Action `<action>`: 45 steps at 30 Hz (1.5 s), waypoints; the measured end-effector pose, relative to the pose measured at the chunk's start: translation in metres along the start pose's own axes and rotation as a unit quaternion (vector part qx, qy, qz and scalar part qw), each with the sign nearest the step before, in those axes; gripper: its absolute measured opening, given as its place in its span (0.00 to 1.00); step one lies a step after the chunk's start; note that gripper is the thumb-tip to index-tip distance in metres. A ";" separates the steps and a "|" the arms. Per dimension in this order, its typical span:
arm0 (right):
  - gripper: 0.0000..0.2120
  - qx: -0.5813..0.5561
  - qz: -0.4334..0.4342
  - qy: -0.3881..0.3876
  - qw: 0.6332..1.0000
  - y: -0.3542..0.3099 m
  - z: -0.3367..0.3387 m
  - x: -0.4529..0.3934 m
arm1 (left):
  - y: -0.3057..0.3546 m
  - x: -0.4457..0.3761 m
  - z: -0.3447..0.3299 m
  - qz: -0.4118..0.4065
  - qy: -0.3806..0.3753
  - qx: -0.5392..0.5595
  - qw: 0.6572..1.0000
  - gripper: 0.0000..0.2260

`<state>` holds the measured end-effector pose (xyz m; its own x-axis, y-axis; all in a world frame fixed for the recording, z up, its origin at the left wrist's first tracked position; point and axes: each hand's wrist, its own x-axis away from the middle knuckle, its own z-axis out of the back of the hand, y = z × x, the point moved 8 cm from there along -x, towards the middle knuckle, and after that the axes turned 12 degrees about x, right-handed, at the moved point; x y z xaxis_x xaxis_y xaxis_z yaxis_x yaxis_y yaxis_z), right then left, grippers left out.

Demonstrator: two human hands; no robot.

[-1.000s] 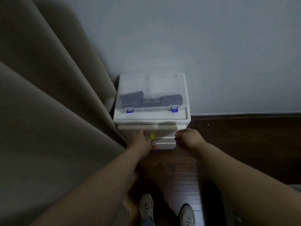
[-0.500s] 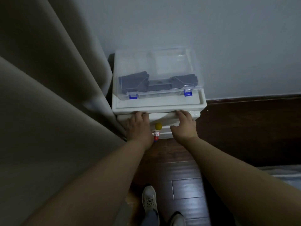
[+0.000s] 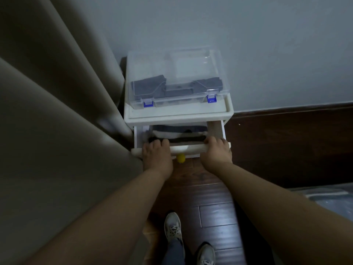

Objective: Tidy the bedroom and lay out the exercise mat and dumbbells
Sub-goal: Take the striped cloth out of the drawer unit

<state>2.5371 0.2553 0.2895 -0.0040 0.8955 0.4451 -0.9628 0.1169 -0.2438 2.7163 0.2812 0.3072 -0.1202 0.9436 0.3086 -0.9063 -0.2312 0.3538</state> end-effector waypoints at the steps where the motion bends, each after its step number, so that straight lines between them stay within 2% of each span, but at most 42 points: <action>1: 0.21 0.010 -0.005 -0.012 1.000 0.005 -0.004 0.007 | -0.001 0.009 -0.006 -0.001 -0.006 0.011 1.000 0.16; 4: 0.21 0.012 -0.018 -0.053 0.998 0.019 -0.020 0.030 | -0.007 0.036 -0.025 0.000 -0.018 0.041 0.999 0.14; 8: 0.19 -0.023 -0.028 -0.110 0.993 0.036 -0.044 0.063 | -0.020 0.071 -0.055 0.025 -0.056 0.038 0.997 0.16; 12: 0.21 -0.038 -0.014 -0.110 0.993 0.041 -0.049 0.077 | -0.027 0.081 -0.065 0.037 -0.064 0.057 0.996 0.18; 15: 0.23 -0.058 -0.031 -0.079 0.995 0.043 -0.037 0.067 | -0.030 0.066 -0.053 0.081 -0.046 0.112 0.989 0.21; 20: 0.23 -0.110 -0.073 -0.047 0.990 0.036 -0.030 0.015 | -0.040 0.016 -0.046 0.157 -0.045 0.195 0.967 0.19; 24: 0.24 -0.108 -0.134 -0.101 0.980 0.035 -0.063 -0.029 | -0.062 -0.020 -0.070 0.218 -0.072 0.233 0.945 0.20; 26: 0.28 -0.104 -0.143 -0.135 0.975 0.034 -0.083 -0.043 | -0.075 -0.034 -0.083 0.237 -0.067 0.253 0.936 0.18; 29: 0.34 -0.121 -0.116 -0.173 0.970 0.028 -0.110 -0.054 | -0.079 -0.045 -0.100 0.232 -0.083 0.224 0.943 0.19; 32: 0.29 -0.158 -0.097 -0.165 0.969 0.023 -0.114 -0.053 | -0.074 -0.047 -0.107 0.216 -0.098 0.186 0.954 0.21; 36: 0.24 -0.174 -0.070 -0.136 0.973 0.015 -0.084 -0.035 | -0.060 -0.034 -0.093 0.206 -0.112 0.311 0.921 0.13; 40: 0.26 -0.195 -0.050 -0.096 0.975 0.005 -0.014 0.004 | -0.026 -0.004 -0.028 0.181 -0.054 0.322 0.928 0.20; 41: 0.26 -0.187 -0.049 -0.097 0.976 0.006 -0.014 0.008 | -0.027 0.003 -0.030 0.190 -0.055 0.321 0.926 0.20; 42: 0.27 -0.186 -0.030 -0.074 0.979 0.002 0.035 0.029 | -0.005 0.020 0.014 0.180 -0.024 0.326 0.928 0.21; 43: 0.27 -0.182 -0.022 -0.079 0.980 -0.002 0.039 0.033 | -0.004 0.026 0.017 0.186 -0.027 0.328 0.926 0.21; 45: 0.27 -0.178 0.012 -0.049 0.983 -0.009 0.095 0.057 | 0.022 0.047 0.068 0.156 0.016 0.346 0.925 0.21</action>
<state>2.5203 0.2645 0.3989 -0.0688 0.8559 0.5126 -0.8071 0.2543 -0.5329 2.7184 0.3045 0.3895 -0.3543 0.8089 0.4693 -0.3495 -0.5800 0.7358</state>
